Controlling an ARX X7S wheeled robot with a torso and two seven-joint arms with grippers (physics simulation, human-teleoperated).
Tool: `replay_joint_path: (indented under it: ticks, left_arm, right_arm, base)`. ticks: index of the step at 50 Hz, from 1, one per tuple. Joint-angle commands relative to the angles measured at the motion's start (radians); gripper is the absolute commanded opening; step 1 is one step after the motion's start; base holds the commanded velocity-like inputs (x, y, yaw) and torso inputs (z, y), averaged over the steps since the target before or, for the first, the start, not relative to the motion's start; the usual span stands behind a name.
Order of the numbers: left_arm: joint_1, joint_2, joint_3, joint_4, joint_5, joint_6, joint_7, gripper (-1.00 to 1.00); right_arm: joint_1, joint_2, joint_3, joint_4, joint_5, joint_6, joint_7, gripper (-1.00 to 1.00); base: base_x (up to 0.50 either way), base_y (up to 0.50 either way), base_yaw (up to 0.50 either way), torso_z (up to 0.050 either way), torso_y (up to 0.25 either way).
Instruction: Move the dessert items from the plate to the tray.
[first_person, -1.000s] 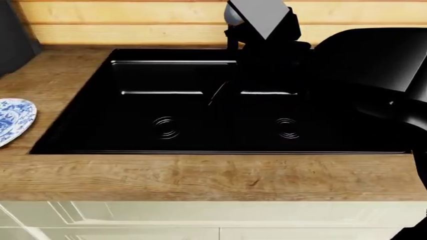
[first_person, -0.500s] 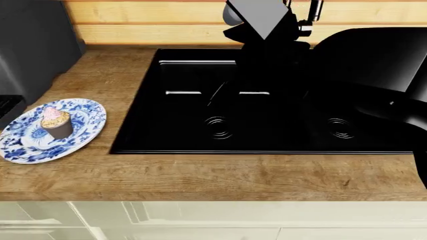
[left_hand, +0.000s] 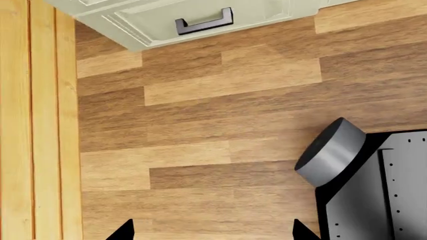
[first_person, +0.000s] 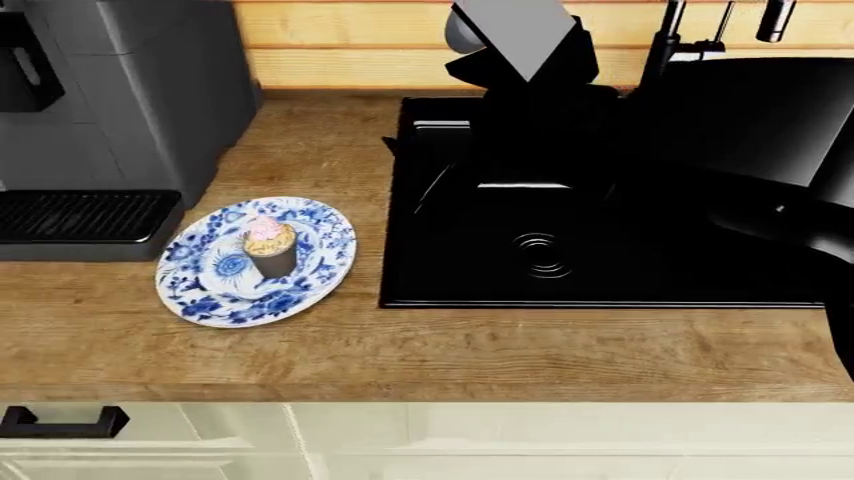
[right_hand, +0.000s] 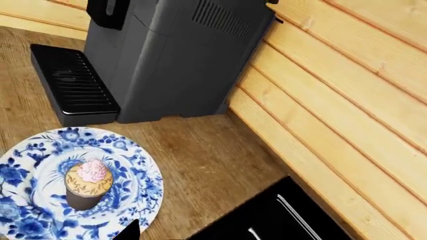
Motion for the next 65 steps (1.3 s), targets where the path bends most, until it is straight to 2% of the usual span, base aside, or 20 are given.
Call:
replay_joint_path:
  ticks: [1,25,65]
  left_arm:
    - [0.0,0.0,0.0,0.0,0.0,0.0,0.001,1.0]
    - [0.0,0.0,0.005,0.0,0.0,0.002,0.005,1.0]
    - [-0.005,0.002,-0.017,0.0,0.001,-0.039,0.019,1.0]
  right_arm:
    - [-0.001,0.002,0.001,-0.003,0.004,-0.002,0.002,1.0]
    - [0.003,0.003,0.007,-0.003,0.012,-0.005,0.007,1.0]
    - [-0.007,0.01,0.02,-0.001,0.024,-0.017,0.028,1.0]
  base:
    - [0.0,0.5,0.0,0.0,0.0]
    - [0.0,0.5,0.0,0.001,0.0]
    - [0.03,0.0,0.0,0.0,0.0]
